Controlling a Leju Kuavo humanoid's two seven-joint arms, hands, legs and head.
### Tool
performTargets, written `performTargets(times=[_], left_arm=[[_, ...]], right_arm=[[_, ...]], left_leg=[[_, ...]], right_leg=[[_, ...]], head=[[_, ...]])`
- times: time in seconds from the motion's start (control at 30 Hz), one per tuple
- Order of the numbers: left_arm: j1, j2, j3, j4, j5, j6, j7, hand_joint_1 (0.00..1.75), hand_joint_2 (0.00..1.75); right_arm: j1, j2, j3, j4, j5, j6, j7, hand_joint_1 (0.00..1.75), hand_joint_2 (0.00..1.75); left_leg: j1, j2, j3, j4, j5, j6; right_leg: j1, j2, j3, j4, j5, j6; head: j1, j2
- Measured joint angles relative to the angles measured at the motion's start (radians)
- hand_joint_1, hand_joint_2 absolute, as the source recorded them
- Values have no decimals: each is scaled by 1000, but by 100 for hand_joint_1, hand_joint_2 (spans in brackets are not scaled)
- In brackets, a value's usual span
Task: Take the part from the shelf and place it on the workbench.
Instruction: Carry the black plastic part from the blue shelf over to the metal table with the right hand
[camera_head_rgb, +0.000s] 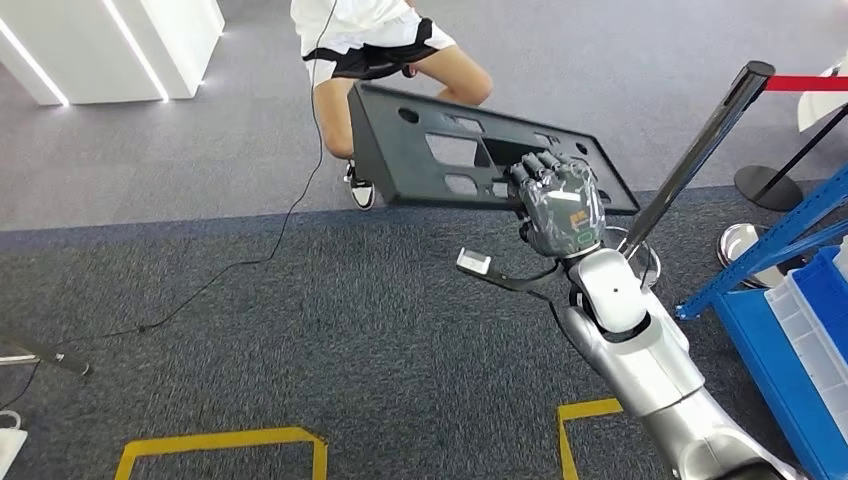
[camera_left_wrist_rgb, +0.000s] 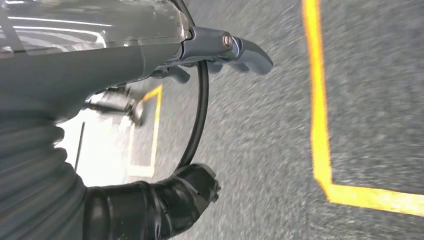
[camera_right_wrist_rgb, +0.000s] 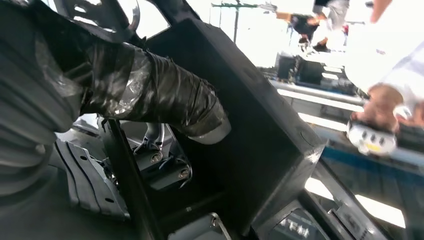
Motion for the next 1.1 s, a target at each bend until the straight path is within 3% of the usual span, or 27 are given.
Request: performTargets(times=[0.07, 0.13, 0.17, 0.23, 0.3, 0.33, 0.4, 0.43, 0.5, 0.57, 0.6, 0.63, 0.67, 0.7, 0.77, 0.83, 0.9, 0.93, 1.0, 1.03, 1.1], left_arm=[[-2, 0, 7, 0, 7, -9, 12, 0, 175], [0, 0, 15, 0, 11, -16, 17, 0, 175], [1, 0, 16, 0, 13, -18, 18, 0, 175], [2, -1, 20, 1, 17, -23, 18, 0, 175], [1, -1, 23, 1, 21, -27, 18, 0, 175], [1, -1, 24, 1, 23, -28, 18, 0, 175], [3, -1, 27, 1, 25, -29, 19, 0, 175], [3, 0, 30, 1, 26, -29, 20, 0, 175], [2, 0, 35, 1, 27, -29, 20, 0, 175], [1, 0, 39, 1, 27, -31, 21, 0, 175], [1, 0, 40, 1, 27, -32, 20, 0, 175], [1, 0, 40, 1, 27, -33, 20, 0, 175], [1, 0, 40, 1, 27, -35, 20, 0, 175], [1, 0, 41, 1, 27, -37, 20, 0, 175], [1, -2, 41, 2, 27, -41, 20, 0, 175], [-3, -3, 42, 2, 36, -47, 16, 0, 175], [-30, 7, 50, 2, 68, -74, 33, 0, 175], [-60, 19, 58, 1, 93, -105, 67, 0, 175], [-149, 59, 74, -1, 132, -183, 165, 0, 175], [-196, 82, 80, -2, 144, -213, 203, 0, 175], [-267, 119, 89, -5, 157, -238, 232, 0, 175]], right_arm=[[-9, 0, 0, 0, -4, 0, -1, 175, 175], [-13, 0, 0, 0, -6, 1, -1, 175, 175], [-16, 0, 0, 0, -6, 1, -1, 175, 175], [-23, 1, 1, 0, -7, 1, -1, 175, 175], [-32, 2, 1, 0, -10, 1, -2, 175, 175], [-35, 2, 1, 1, -11, 1, -2, 175, 175], [-38, 4, 2, 1, -12, 1, -3, 175, 175], [-39, 5, 2, 2, -13, 0, -3, 175, 175], [-40, 6, 2, 3, -13, -2, -4, 175, 175], [-40, 5, 2, 8, -15, -5, -6, 175, 175], [-39, 4, 2, 11, -16, -5, -6, 175, 175], [-38, 4, 2, 14, -16, -5, -6, 175, 175], [-38, 4, 2, 16, -17, -5, -6, 175, 175], [-38, 4, 2, 17, -18, -5, -6, 175, 175], [-41, 4, 2, 18, -21, -4, -5, 175, 175], [-48, 4, 3, 20, -30, -2, -18, 175, 175], [-70, 18, 9, 28, -55, 10, -62, 175, 175], [-93, 36, 16, 38, -73, 23, -89, 175, 175], [-160, 93, 41, 75, -102, 48, -121, 175, 175], [-194, 122, 57, 98, -113, 54, -128, 175, 175], [-239, 164, 86, 137, -128, 54, -133, 175, 175]], left_leg=[[8, 39, -63, 125, -56, -10], [16, 48, -93, 182, -62, -18], [20, 53, -79, 152, -38, -20], [22, 86, -8, 18, 22, -21], [13, 115, 39, -75, 46, -12], [7, 116, 42, -85, 42, -6], [4, 90, 43, -91, 44, 10], [4, 78, 48, -96, 45, 17], [7, 58, 59, -106, 48, 32], [4, 36, 61, -106, 46, 41], [2, 22, 62, -105, 45, 43], [-1, 7, 63, -104, 44, 44], [-3, -8, 65, -101, 43, 45], [-4, -24, 67, -99, 40, 44], [-3, -50, 67, -90, 34, 40], [2, -75, 57, -85, 32, 32], [6, -98, 47, -86, 37, 19], [5, -90, 40, -78, 37, 13], [2, -34, 3, -16, 14, 3], [3, 5, -30, 41, -7, -1], [7, 38, -94, 155, -43, -11]], right_leg=[[4, -29, 1, -2, -1, -3], [6, -58, 2, -1, -3, -3], [5, -71, 3, -1, -5, -1], [5, -95, 8, -1, -10, 6], [9, -116, 13, -1, -16, 16], [10, -125, 14, -2, -17, 21], [8, -141, 20, -4, -22, 35], [4, -131, 21, 3, -30, 41], [-1, -77, -7, 70, -71, 45], [1, -27, -78, 206, -127, 42], [3, -18, -113, 262, -141, 40], [4, -14, -133, 285, -134, 38], [5, -11, -133, 268, -107, 35], [6, -5, -115, 215, -64, 30], [6, 39, -64, 87, 1, 22], [8, 70, -36, 24, 11, 19], [8, 53, -30, 11, 10, 16], [7, 41, -28, 3, 12, 12], [6, 12, -20, -11, 18, 0], [10, -3, -16, -14, 17, -4], [15, -35, -7, -14, 10, -8]], head=[[-1, 0], [-1, 0], [-1, 0], [-1, 0], [-1, 0], [0, 0], [0, 0], [0, 0], [1, 0], [1, 0], [1, 0], [1, 0], [1, 0], [1, 0], [1, 0], [1, 0], [1, 0], [1, 0], [0, 0], [0, 0], [0, 0]])
